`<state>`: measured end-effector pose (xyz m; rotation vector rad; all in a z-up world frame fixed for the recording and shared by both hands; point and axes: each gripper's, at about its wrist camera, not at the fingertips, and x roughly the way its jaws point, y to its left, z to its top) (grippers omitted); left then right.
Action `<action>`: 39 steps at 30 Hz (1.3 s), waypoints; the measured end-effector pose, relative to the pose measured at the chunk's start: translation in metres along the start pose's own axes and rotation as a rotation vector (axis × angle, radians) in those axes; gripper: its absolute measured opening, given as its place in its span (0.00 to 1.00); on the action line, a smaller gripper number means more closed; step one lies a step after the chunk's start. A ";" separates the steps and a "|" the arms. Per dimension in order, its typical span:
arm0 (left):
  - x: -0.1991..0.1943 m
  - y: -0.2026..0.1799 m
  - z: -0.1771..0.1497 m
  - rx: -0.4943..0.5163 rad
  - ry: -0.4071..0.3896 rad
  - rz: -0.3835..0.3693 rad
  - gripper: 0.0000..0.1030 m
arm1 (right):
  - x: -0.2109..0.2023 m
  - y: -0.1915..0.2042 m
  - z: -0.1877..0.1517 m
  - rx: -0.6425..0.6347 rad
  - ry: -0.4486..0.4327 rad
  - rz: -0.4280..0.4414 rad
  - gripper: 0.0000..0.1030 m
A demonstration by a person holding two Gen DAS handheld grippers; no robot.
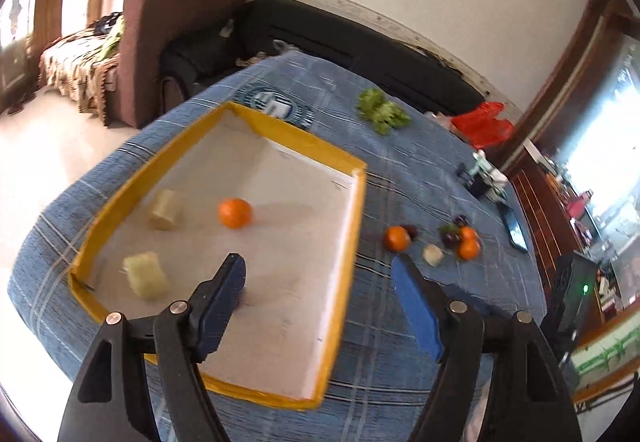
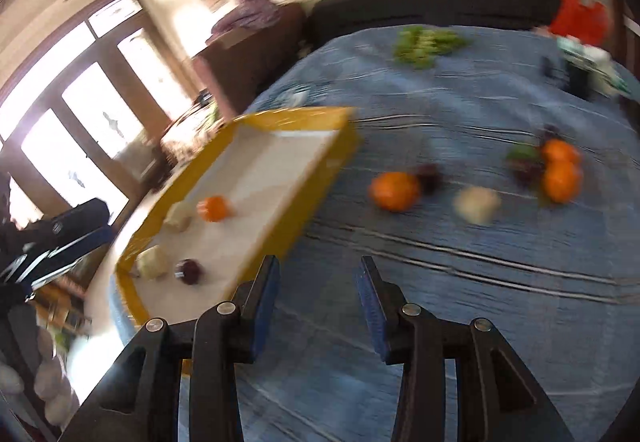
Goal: Organize fruits
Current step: 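Carry the chunk and mandarin into the tray and open both grippers, then grasp a mandarin with the left gripper while the right gripper grasps a white cube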
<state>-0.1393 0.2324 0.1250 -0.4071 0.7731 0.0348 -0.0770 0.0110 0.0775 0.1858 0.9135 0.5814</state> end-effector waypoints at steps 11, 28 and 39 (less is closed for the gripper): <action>0.064 -0.069 -0.038 0.142 0.163 -0.090 0.80 | -0.071 -0.137 -0.002 0.221 -0.093 -0.223 0.44; 0.096 -0.073 -0.010 0.275 0.123 -0.016 0.80 | 0.066 -0.078 0.043 -0.018 0.019 -0.186 0.37; 0.173 -0.114 0.014 0.420 0.191 -0.024 0.80 | 0.031 -0.093 0.047 0.030 -0.068 -0.147 0.21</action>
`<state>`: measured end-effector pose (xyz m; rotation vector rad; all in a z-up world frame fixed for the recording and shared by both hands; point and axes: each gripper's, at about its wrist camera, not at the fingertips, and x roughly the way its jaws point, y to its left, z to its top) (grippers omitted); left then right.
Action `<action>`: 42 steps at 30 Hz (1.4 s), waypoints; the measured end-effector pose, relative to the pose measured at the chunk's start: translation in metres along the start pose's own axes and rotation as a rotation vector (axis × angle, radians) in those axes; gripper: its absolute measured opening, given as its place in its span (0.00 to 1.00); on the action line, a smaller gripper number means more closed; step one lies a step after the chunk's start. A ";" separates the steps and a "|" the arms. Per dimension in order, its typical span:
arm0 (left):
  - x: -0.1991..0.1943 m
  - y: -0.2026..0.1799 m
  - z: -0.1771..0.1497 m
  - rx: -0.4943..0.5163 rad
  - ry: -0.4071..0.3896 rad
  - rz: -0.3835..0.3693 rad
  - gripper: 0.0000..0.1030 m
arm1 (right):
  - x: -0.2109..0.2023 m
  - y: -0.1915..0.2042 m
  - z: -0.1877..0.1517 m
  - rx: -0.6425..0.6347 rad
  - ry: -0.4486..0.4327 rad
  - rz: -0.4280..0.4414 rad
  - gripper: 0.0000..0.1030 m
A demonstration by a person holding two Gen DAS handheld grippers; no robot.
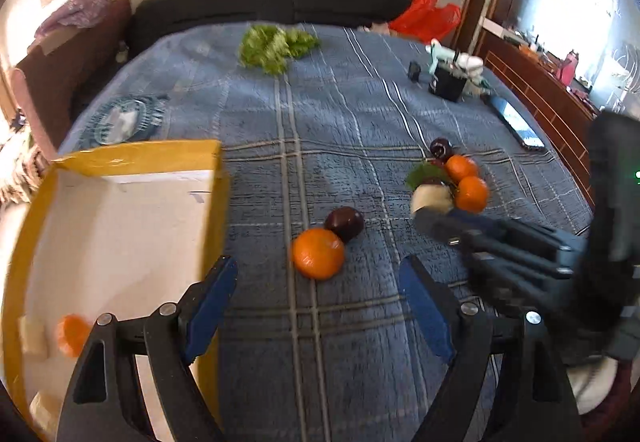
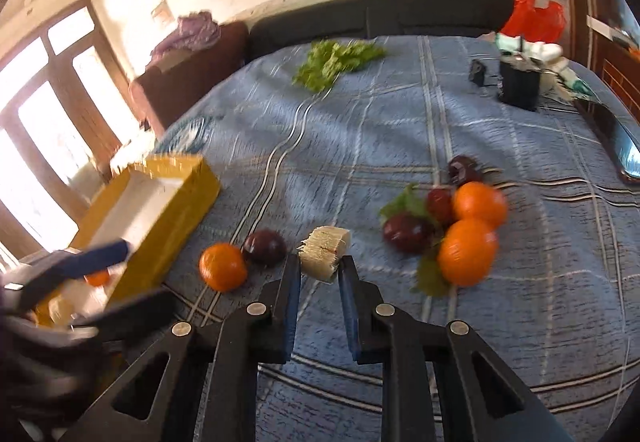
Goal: Organize fruits
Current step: 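Grasp a mandarin with the left gripper while the right gripper grasps a white cube, then carry the mandarin and cube into the tray and open both grippers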
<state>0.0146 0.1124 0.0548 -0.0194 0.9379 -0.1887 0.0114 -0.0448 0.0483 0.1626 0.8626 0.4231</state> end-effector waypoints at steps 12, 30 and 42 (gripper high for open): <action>0.043 -0.011 0.003 0.047 0.089 0.018 0.33 | -0.004 -0.018 0.004 0.082 0.007 0.031 0.21; -0.099 0.073 -0.049 -0.244 -0.130 0.174 0.34 | -0.023 0.037 -0.003 0.012 -0.013 0.152 0.21; -0.117 0.170 -0.116 -0.470 -0.108 0.220 0.34 | -0.014 0.191 -0.043 -0.237 0.116 0.277 0.21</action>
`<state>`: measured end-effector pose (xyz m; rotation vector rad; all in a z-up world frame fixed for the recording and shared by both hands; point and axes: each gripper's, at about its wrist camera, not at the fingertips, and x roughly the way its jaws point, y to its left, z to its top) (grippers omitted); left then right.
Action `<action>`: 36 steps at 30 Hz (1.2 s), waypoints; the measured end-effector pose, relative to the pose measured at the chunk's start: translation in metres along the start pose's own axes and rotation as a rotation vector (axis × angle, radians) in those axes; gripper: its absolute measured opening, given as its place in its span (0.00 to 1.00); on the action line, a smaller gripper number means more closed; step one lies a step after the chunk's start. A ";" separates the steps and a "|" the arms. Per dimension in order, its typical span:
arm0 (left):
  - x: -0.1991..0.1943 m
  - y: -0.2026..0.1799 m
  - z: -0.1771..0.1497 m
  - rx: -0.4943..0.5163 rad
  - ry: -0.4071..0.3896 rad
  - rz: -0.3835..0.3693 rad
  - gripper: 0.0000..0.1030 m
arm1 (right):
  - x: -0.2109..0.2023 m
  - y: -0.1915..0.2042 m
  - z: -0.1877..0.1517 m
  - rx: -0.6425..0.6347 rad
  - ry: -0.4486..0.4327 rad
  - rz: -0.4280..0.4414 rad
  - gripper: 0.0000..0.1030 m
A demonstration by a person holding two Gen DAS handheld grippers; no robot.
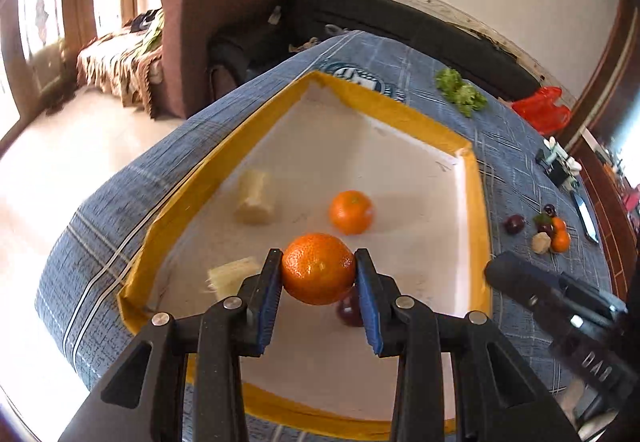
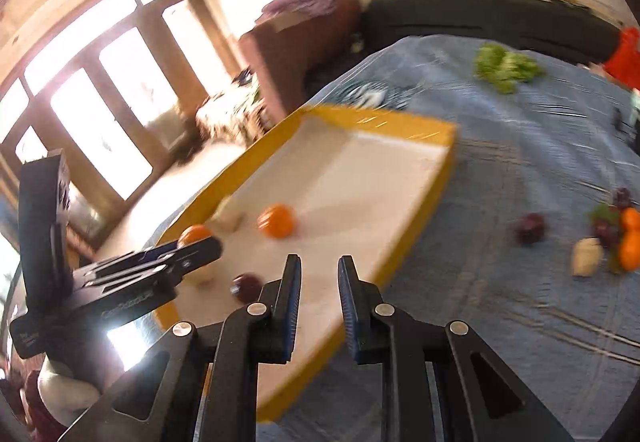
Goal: Organize fruits
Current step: 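Carry the mandarin and cube into the tray and open both grippers, then grasp the round pale fruit slice with the right gripper and lift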
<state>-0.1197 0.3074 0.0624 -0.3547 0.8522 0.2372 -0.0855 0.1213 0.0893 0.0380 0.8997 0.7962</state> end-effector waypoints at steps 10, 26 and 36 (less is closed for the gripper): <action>-0.010 0.029 -0.003 -0.053 -0.037 -0.060 0.35 | 0.044 0.039 -0.011 -0.083 0.081 -0.010 0.20; -0.049 0.004 0.002 -0.020 -0.130 -0.104 0.68 | -0.036 -0.171 -0.005 0.217 -0.027 -0.491 0.21; -0.047 -0.002 0.000 -0.018 -0.118 -0.119 0.68 | -0.009 -0.177 0.004 0.212 0.000 -0.431 0.29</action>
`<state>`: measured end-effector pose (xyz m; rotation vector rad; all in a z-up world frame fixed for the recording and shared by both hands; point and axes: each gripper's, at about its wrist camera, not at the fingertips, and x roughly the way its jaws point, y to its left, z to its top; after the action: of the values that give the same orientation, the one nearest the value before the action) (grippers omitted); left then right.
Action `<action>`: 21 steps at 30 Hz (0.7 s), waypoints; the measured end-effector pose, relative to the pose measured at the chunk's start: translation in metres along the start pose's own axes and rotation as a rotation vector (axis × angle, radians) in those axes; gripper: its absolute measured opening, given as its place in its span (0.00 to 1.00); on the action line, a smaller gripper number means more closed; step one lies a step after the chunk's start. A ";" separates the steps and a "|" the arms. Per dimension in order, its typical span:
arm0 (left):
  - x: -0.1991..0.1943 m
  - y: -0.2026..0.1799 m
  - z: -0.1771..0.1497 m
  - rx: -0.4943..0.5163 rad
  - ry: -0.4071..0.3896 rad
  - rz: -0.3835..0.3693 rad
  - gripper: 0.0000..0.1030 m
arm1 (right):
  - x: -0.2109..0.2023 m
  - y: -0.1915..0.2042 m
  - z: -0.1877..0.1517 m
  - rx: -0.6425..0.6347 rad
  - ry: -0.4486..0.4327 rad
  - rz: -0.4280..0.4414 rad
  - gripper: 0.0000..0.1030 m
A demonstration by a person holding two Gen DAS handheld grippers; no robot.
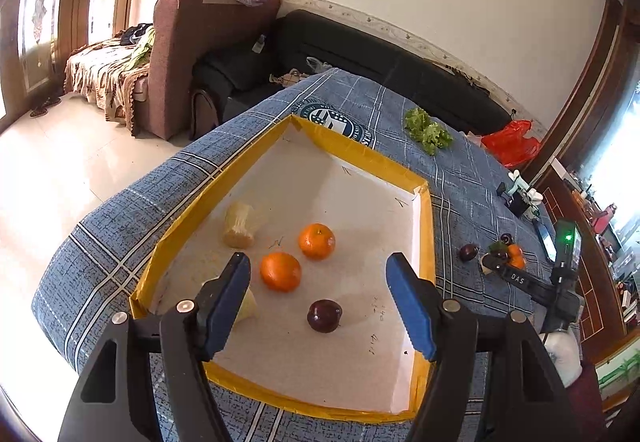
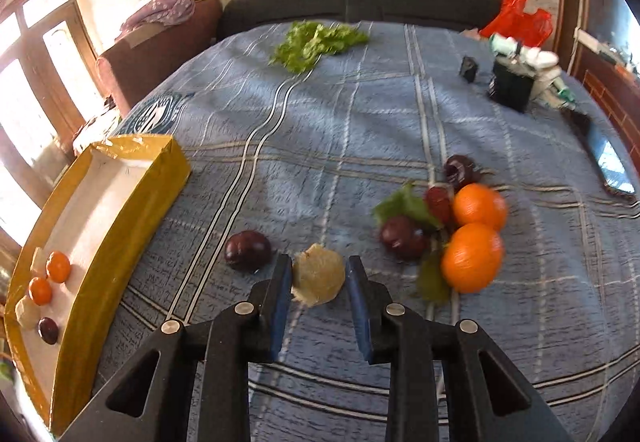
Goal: Organize fruits
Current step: 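Grasp the round pale fruit slice with the right gripper and lift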
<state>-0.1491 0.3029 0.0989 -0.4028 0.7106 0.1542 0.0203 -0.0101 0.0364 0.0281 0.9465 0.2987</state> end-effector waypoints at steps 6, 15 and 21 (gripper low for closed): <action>0.000 0.007 -0.001 -0.026 -0.002 -0.010 0.68 | -0.009 0.002 -0.008 -0.002 -0.003 0.019 0.19; -0.006 0.015 -0.003 -0.053 -0.002 -0.031 0.68 | -0.030 -0.001 -0.007 0.025 -0.028 0.052 0.13; -0.010 0.011 -0.001 -0.039 -0.010 -0.030 0.68 | -0.013 0.007 -0.006 0.020 0.009 0.056 0.49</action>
<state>-0.1603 0.3122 0.1015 -0.4497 0.6922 0.1418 0.0069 -0.0078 0.0441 0.0718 0.9586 0.3414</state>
